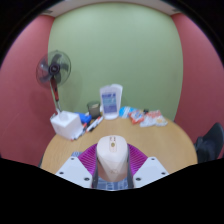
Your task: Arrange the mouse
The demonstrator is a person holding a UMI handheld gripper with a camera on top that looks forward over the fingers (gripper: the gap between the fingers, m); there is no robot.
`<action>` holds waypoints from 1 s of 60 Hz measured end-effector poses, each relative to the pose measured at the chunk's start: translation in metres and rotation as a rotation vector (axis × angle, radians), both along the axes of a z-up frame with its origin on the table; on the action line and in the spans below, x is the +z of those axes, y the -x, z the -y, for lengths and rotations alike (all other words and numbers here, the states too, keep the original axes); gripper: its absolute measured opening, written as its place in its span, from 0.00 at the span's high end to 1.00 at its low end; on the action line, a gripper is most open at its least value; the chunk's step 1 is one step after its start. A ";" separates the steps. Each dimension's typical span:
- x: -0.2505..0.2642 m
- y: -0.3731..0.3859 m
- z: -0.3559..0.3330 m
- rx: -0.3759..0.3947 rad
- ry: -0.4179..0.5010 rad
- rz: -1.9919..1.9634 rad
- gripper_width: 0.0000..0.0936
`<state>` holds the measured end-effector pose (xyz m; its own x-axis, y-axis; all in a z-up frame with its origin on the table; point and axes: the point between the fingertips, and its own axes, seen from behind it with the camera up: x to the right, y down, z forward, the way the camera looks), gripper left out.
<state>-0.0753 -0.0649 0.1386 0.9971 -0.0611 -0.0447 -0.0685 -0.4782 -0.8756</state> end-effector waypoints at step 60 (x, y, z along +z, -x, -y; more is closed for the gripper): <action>0.024 0.060 0.178 0.015 0.133 0.101 0.10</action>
